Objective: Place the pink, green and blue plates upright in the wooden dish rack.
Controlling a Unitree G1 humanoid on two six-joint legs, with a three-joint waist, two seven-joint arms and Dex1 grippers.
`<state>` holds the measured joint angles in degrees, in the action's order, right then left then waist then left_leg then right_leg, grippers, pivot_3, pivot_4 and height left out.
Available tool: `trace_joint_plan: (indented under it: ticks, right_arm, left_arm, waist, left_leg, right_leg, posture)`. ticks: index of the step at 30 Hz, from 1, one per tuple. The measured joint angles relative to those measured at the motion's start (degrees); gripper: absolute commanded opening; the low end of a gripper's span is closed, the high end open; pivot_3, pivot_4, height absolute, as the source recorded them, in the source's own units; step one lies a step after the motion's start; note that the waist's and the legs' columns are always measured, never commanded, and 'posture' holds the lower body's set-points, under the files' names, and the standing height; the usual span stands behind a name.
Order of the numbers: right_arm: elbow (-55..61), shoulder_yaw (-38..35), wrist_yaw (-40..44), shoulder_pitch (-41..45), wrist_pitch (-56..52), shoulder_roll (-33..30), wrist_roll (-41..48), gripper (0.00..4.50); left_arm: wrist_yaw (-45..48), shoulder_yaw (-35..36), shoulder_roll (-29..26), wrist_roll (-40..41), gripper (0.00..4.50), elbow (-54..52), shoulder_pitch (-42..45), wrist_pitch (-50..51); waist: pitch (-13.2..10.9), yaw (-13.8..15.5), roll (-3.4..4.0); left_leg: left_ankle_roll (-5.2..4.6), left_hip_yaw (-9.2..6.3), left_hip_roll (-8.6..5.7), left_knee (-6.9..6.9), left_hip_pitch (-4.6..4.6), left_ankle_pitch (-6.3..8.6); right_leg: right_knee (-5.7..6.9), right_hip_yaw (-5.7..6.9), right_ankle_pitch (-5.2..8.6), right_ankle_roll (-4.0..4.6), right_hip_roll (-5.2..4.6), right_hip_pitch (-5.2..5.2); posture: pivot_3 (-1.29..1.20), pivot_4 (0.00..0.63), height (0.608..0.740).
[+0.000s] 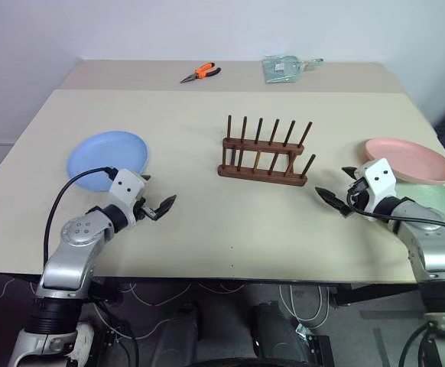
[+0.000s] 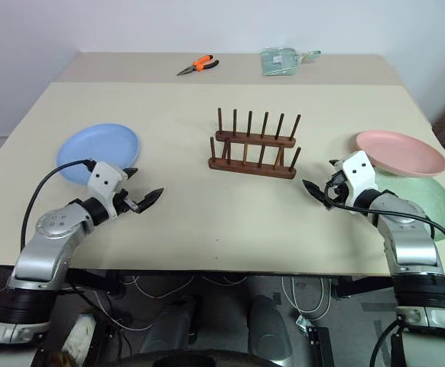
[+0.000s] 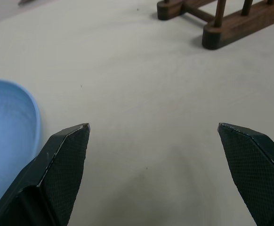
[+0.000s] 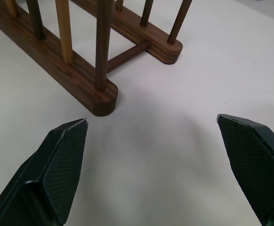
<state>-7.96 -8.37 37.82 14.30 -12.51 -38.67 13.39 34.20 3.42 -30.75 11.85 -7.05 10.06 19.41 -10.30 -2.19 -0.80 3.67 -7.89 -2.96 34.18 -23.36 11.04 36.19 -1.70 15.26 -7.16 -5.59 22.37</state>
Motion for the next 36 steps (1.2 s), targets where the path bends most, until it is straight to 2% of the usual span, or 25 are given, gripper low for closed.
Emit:
trace_joint_plan:
  ticks: [9, 14, 18, 24, 28, 30, 33, 36]
  right_arm:
    - [0.00, 0.01, -1.85, 0.14, 0.49, 1.07, -1.30, 4.50]
    - [1.65, 0.29, -0.84, -0.02, -1.99, 2.66, -0.09, 4.50]
    - [5.75, 0.71, -0.89, -1.70, -3.93, 4.19, 1.03, 4.50]
    - [13.82, 0.74, -4.17, -4.38, -6.51, 5.65, 1.17, 4.50]
    - [17.73, -0.07, -7.39, -8.85, -7.15, 6.06, 0.18, 4.50]
    - [19.22, -0.43, -8.69, -10.34, -7.28, 6.34, 0.08, 4.50]
    - [21.89, -1.33, -10.67, -12.36, -7.54, 6.67, -0.35, 4.50]
    - [24.36, -1.40, -11.87, -14.29, -8.20, 7.27, -0.82, 4.50]
  left_arm:
    - [0.97, -0.47, 0.44, 0.03, 4.46, 1.26, 1.54, -0.49]
    - [4.95, -2.22, 0.62, 0.62, 4.46, 6.74, 7.74, -0.66]
    - [9.56, -9.36, 4.23, -3.16, 4.46, 20.67, 17.31, -6.48]
    - [13.11, -15.65, 13.37, -10.18, 4.46, 52.87, 37.52, -20.04]
    - [12.01, -15.93, 19.52, -12.78, 4.46, 68.79, 46.61, -25.75]
    - [11.77, -15.89, 20.98, -13.68, 4.46, 72.38, 48.50, -27.53]
    - [12.09, -15.66, 22.22, -14.57, 3.62, 75.25, 49.40, -29.89]
    - [13.29, -14.98, 23.29, -14.81, 2.11, 76.47, 49.38, -31.47]
  waist:
    - [0.00, 0.15, 0.00]
    - [0.00, 0.22, 0.00]
    - [0.01, 1.16, 0.01]
    - [0.00, 1.55, -0.07]
    - [0.00, 1.42, -0.09]
    - [0.00, 1.25, -0.08]
    - [0.01, 1.24, -0.08]
    - [0.02, 1.38, -0.09]
  left_leg:
    - [0.00, 0.00, -0.01, 0.00, 0.01, 0.00]
    - [0.00, 0.00, -0.03, 0.01, 0.00, 0.00]
    - [-0.01, -0.01, -0.07, 0.02, 0.00, -0.01]
    - [-0.03, -0.05, -0.12, 0.07, -0.09, 0.00]
    - [-0.08, -0.05, -0.13, 0.05, -0.09, 0.04]
    - [-0.09, -0.05, -0.13, 0.06, -0.09, 0.04]
    - [-0.08, -0.06, -0.13, 0.06, -0.04, 0.04]
    - [-0.08, -0.06, -0.13, 0.08, -0.04, 0.04]
  right_leg:
    - [-0.01, 0.00, 0.00, 0.00, 0.00, -0.01]
    - [-0.01, 0.00, -0.01, -0.02, 0.00, -0.02]
    - [-0.03, 0.01, -0.01, -0.03, 0.00, -0.05]
    - [-0.04, 0.06, -0.03, -0.15, -0.01, -0.04]
    - [-0.03, 0.06, 0.02, -0.24, -0.02, -0.03]
    - [0.00, 0.06, 0.02, -0.25, -0.02, -0.02]
    - [0.01, 0.06, 0.02, -0.25, -0.02, -0.07]
    - [0.01, 0.06, 0.02, -0.25, -0.02, -0.09]
  posture:
    - [0.00, 0.150, 0.740]
    - [0.00, 0.150, 0.740]
    - [0.00, 0.150, 0.740]
    - [0.00, 0.150, 0.740]
    - [0.00, 0.150, 0.740]
    - [0.00, 0.150, 0.740]
    - [0.00, 0.150, 0.740]
    - [0.00, 0.150, 0.740]
